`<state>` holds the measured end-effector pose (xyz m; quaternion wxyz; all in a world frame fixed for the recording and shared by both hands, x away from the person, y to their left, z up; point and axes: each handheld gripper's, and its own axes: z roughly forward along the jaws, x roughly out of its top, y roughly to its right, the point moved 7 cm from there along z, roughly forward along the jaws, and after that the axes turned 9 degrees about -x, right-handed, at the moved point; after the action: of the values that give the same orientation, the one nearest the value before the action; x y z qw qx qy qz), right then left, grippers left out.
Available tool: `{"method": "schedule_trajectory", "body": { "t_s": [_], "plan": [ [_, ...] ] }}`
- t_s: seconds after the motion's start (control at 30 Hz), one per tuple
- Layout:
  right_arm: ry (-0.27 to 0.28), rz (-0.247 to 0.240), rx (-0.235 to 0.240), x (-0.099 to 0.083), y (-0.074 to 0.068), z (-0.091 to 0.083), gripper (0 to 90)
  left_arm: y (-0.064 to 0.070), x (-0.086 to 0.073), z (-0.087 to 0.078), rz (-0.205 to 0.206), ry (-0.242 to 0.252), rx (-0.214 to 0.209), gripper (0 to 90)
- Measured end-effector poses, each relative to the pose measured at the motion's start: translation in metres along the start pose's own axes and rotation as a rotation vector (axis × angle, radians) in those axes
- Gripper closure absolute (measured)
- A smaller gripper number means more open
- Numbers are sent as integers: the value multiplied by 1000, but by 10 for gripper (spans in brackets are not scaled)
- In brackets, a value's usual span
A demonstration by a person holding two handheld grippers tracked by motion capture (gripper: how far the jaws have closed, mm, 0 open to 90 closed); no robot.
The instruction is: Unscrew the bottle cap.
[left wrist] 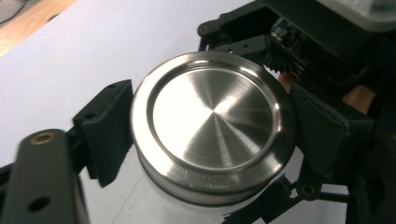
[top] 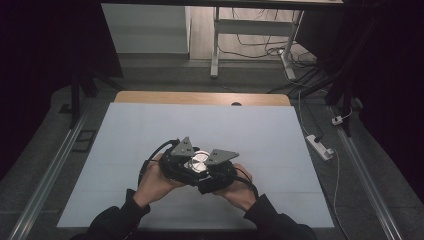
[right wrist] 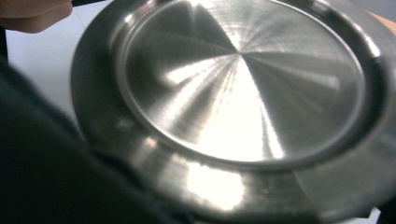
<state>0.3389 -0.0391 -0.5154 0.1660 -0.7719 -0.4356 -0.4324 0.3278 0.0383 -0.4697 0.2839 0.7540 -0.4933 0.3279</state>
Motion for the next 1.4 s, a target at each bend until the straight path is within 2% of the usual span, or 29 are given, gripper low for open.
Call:
{"method": "schedule_trajectory", "body": {
  "t_s": [0.07,0.13,0.17,0.27,0.33,0.43,0.53,0.6,0.67,0.7,0.9,1.13,1.2,1.27,1.33,1.4],
  "plan": [
    [1,-6,7,1,-1,0,148,-1,1,-4,-12,15,-58,93],
    [6,-11,24,1,-2,-1,148,-4,0,-10,2,7,-80,52],
    [7,-11,36,1,-2,-1,148,-5,-1,-14,20,2,-92,42],
    [12,-17,89,1,-5,-3,148,-5,-6,-23,84,-17,-180,38],
    [15,-40,128,1,-10,-5,148,-3,-10,-27,137,-31,-237,48],
    [17,-67,188,2,-20,-7,148,1,-15,-26,194,-51,-294,65],
    [18,-128,224,1,-28,-7,148,6,-18,-21,233,-74,-329,90],
    [12,-141,233,0,-31,-7,148,7,-20,-18,255,-95,-318,134],
    [11,-153,232,0,-32,-7,148,8,-19,-18,264,-85,-309,184],
    [13,-152,226,0,-32,-7,148,7,-18,-18,254,-79,-297,187],
    [19,-91,159,3,-21,-6,148,3,-11,-12,165,-45,-192,192],
    [15,-18,57,2,-6,-3,148,1,-2,-2,22,-24,-6,192],
    [9,-5,27,2,-3,-3,148,1,0,1,0,-18,34,191],
    [4,0,11,1,-1,-2,148,1,1,3,5,-15,32,183],
    [7,0,11,2,-1,-3,148,-1,2,0,-14,1,-6,123],
    [12,-2,18,2,-1,-3,148,-4,2,-7,-9,15,-35,66]
  ]
}}
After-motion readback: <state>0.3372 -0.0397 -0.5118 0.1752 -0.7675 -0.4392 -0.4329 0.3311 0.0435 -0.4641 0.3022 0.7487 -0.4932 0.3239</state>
